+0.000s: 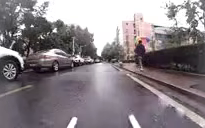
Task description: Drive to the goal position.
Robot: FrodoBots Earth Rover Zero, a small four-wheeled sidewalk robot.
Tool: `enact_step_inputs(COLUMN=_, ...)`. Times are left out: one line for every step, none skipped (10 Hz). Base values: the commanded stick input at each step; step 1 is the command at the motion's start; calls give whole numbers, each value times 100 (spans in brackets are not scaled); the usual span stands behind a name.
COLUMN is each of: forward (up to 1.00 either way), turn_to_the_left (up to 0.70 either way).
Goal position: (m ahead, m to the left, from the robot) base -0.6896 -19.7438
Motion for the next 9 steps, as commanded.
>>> enact_step_inputs(forward=45, turn_to_the_left=-27)
enact_step_inputs(forward=45, turn_to_the_left=-2)
enact_step_inputs(forward=45, turn_to_the_left=0)
enact_step_inputs(forward=45, turn_to_the_left=0)
enact_step_inputs(forward=64, turn_to_the_left=0)
enact_step_inputs(forward=70, turn_to_the_left=0)
enact_step_inputs(forward=70, turn_to_the_left=0)
enact_step_inputs(forward=70, turn_to_the_left=0)
enact_step_inputs(forward=70, turn_to_the_left=0)
